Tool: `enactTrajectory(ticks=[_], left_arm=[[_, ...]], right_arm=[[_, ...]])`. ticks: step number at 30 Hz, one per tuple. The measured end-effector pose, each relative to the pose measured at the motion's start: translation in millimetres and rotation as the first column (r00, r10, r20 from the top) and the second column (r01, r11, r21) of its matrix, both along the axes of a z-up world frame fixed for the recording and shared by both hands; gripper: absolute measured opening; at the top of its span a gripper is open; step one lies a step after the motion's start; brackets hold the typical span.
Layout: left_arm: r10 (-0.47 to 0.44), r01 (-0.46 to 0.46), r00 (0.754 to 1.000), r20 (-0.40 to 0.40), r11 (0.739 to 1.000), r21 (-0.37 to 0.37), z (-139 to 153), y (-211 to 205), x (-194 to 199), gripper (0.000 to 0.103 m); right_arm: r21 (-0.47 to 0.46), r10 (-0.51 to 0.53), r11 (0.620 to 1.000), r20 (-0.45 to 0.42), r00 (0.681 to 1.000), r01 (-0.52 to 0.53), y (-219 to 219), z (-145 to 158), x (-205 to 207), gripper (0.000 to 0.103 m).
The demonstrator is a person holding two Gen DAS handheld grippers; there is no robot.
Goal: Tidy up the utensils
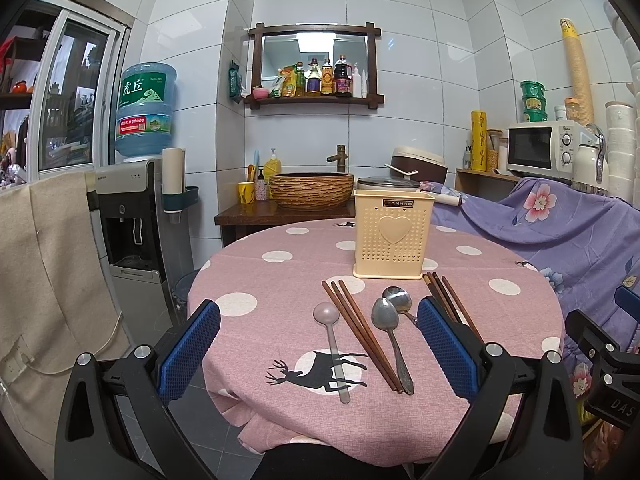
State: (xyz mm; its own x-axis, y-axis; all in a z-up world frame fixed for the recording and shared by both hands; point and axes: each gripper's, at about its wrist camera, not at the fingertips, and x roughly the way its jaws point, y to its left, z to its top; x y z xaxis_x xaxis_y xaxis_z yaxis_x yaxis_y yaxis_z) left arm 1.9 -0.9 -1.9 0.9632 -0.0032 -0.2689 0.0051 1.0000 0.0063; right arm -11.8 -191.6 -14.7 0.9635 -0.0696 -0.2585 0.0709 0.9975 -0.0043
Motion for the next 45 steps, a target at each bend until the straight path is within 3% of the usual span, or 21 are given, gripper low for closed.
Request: enactTrajectory(ticks=[22, 29, 36, 40, 43, 45], left_arm=[[0.001, -0.001, 1.0, -0.01, 1.0, -0.006, 0.4, -0.4, 1.7, 0.097], [0.034, -0.036, 0.992, -0.12, 0.999, -0.015, -6.2, -1.3, 26.4, 0.097], [-0.033, 0.019, 0.949, -0.312, 0.999, -0.049, -23.4, 11.6, 74.6, 0.097], [-0.025, 0.024, 0.894, -0.448, 1.0, -0.009, -37.1, 19.2, 110.3, 0.097], [-0.101, 0.069, 0.856, -0.507, 0.994, -0.081, -42.9, 25.4, 132.5, 0.093], [-0.119, 0.073, 0.833, -0.54, 0.992, -0.106, -46.1, 27.5, 147.6, 0.084]], right_arm=[[0.006, 0.01, 1.0, -0.007, 1.0, -0.01, -2.0, 1.0, -0.2, 0.098], [0.047, 0.139, 0.99, -0.113, 0.984, -0.134, 1.3, -9.4, 21.3, 0.098], [0.079, 0.197, 0.98, -0.239, 0.951, -0.184, 3.8, -18.3, 59.3, 0.098], [0.136, 0.208, 0.976, -0.353, 0.912, -0.17, -10.0, -23.1, 100.8, 0.098], [0.157, 0.199, 0.977, -0.397, 0.896, -0.148, -20.1, -24.3, 132.1, 0.098], [0.139, 0.178, 0.982, -0.434, 0.883, -0.129, -23.4, -24.6, 153.2, 0.098]])
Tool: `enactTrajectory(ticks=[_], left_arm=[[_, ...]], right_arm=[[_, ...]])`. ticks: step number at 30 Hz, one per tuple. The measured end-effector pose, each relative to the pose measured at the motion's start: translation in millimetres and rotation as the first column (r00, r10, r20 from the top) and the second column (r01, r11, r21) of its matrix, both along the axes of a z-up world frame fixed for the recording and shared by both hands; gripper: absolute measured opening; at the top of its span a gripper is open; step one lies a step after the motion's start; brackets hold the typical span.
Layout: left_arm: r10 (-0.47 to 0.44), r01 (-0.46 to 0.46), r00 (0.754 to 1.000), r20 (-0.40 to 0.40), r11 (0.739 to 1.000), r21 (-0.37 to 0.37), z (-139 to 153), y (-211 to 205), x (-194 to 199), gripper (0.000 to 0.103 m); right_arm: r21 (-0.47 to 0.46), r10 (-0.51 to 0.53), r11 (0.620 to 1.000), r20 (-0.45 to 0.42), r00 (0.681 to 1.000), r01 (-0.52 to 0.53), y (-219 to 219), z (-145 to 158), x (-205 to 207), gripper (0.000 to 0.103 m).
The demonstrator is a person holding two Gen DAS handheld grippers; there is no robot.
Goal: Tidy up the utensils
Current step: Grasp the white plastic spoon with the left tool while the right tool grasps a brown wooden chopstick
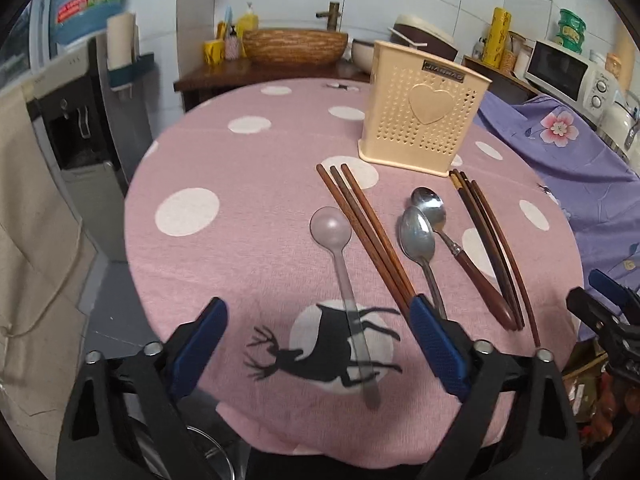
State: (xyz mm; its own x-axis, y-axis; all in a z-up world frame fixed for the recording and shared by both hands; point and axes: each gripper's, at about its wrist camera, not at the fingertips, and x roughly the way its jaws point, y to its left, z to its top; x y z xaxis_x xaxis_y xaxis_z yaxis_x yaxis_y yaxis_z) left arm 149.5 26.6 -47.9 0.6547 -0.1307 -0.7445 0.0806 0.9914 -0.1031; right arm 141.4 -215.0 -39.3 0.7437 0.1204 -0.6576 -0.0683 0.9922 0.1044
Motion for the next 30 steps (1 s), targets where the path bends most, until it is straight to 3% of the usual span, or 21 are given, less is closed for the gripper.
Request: enactTrajectory(ticks=[3, 10, 16, 25, 30], left_arm=[[0.013, -0.012, 0.999, -0.045, 1.0, 0.02, -5.1, -0.5, 20.8, 0.077], [0.027, -0.022, 0.994, -0.104, 0.999, 0.045, -14.2, 1.6, 51.4, 0.073], [0.017, -0.01, 0.99, -0.142, 0.999, 0.045, -19.2, -1.9, 64.4, 0.063], [0.018, -0.01, 0.987, -0.159, 0.999, 0.051, -25.3, -9.0, 69.7, 0.057], [0.025, -0.014, 0.985, -0.169, 0.998, 0.068, -30.6, -12.8, 74.5, 0.056]], right_arm=[[-0.033, -0.028, 0.999, -0.064, 0.998, 0.026, -3.5, -3.7, 33.1, 0.098], [-0.004, -0.08, 0.997, -0.195, 0.978, 0.08, -18.2, -21.9, 102.8, 0.059], [-0.047, -0.114, 0.993, -0.248, 0.962, 0.105, -17.4, -30.7, 138.6, 0.041], [-0.08, -0.124, 0.991, -0.284, 0.951, 0.105, -8.5, -38.7, 157.9, 0.025], [-0.112, -0.133, 0.988, -0.28, 0.951, 0.105, -4.9, -39.0, 168.9, 0.025]])
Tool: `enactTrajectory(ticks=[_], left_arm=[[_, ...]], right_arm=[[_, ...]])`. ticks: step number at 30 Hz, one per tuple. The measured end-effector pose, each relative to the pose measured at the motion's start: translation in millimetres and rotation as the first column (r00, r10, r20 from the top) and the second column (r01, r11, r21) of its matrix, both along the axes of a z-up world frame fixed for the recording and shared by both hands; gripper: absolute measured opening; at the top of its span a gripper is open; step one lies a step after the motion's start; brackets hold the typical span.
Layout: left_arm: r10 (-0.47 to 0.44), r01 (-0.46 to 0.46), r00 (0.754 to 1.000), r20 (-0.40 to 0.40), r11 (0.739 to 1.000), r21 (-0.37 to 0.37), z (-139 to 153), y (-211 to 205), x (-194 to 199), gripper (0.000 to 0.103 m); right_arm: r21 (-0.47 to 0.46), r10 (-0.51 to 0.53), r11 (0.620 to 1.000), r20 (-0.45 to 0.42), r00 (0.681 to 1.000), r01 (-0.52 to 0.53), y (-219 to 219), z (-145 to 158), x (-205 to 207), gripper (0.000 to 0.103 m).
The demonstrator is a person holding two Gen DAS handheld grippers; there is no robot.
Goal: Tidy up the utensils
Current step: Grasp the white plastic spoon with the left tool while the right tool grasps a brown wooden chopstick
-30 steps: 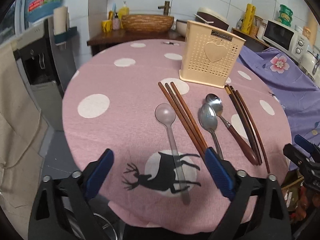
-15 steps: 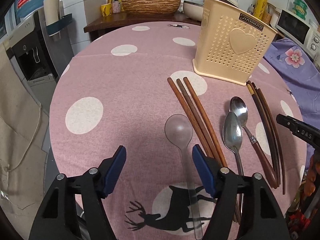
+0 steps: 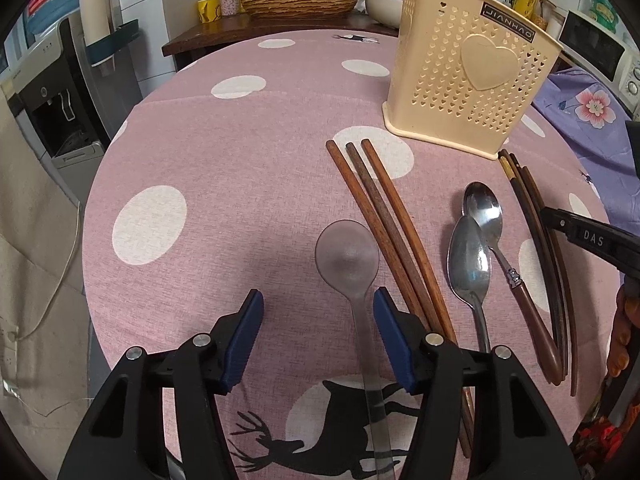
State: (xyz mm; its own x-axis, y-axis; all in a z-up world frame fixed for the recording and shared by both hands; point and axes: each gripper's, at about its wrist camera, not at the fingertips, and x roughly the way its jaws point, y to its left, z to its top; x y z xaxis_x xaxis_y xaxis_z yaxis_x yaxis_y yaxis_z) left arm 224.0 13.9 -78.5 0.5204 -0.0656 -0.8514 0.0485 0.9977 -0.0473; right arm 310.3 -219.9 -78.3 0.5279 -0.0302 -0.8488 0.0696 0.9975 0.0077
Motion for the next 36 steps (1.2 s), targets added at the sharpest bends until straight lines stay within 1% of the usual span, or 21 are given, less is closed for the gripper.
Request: enactTrajectory(ticks=[11, 12, 14, 17, 20, 22, 25, 28, 31, 33, 36], left_arm=[[0.008, -0.008, 1.0, -0.005, 0.999, 0.04, -2.3, -15.8, 18.9, 0.055], [0.008, -0.008, 1.0, -0.005, 0.999, 0.046, -2.5, -18.6, 20.6, 0.054], [0.011, -0.011, 1.0, -0.005, 0.998, 0.058, -2.8, -22.4, 23.6, 0.049], [0.024, -0.023, 1.0, -0.007, 0.998, 0.06, -2.6, -24.1, 27.5, 0.044], [0.031, -0.031, 0.999, -0.01, 0.998, 0.06, -2.0, -25.7, 30.8, 0.035], [0.037, -0.036, 0.999, -0.011, 0.998, 0.058, -1.8, -25.4, 31.8, 0.035], [0.031, -0.031, 1.0, -0.005, 0.998, 0.061, -2.3, -26.1, 31.9, 0.035], [0.027, -0.026, 1.0, -0.011, 0.998, 0.051, -2.1, -25.2, 33.2, 0.035], [0.023, -0.022, 1.0, -0.011, 0.999, 0.031, -0.8, -23.4, 35.0, 0.035], [0.022, -0.022, 1.0, 0.001, 1.0, 0.021, 2.8, -21.7, 34.7, 0.035], [0.014, -0.014, 0.999, 0.032, 1.0, -0.013, 13.8, -17.9, 32.3, 0.035]], right_arm=[[-0.005, -0.014, 1.0, -0.009, 1.0, 0.014, 1.0, 0.0, 24.3, 0.025], [-0.005, -0.017, 1.0, -0.01, 1.0, 0.017, 1.3, 0.0, 26.2, 0.025], [-0.006, -0.021, 1.0, -0.012, 1.0, 0.021, 1.9, 0.0, 29.6, 0.025], [-0.007, -0.021, 1.0, -0.013, 1.0, 0.021, 2.3, 0.0, 34.4, 0.023], [-0.007, -0.014, 1.0, -0.015, 1.0, 0.013, 2.9, 0.2, 36.8, 0.017], [-0.005, -0.008, 1.0, -0.012, 1.0, 0.008, 3.7, 0.1, 38.0, 0.012], [0.001, 0.0, 1.0, -0.006, 1.0, 0.0, 3.5, -0.1, 38.0, 0.009], [0.041, 0.005, 0.999, 0.002, 1.0, -0.005, -2.8, -0.3, 37.5, 0.009], [0.118, -0.001, 0.993, 0.014, 1.0, -0.001, -14.3, 0.6, 37.3, 0.009], [0.133, -0.01, 0.991, 0.035, 0.999, 0.005, -20.2, 4.3, 34.4, 0.009], [0.161, 0.0, 0.987, 0.083, 0.997, -0.014, -26.6, 17.1, 26.3, 0.009]])
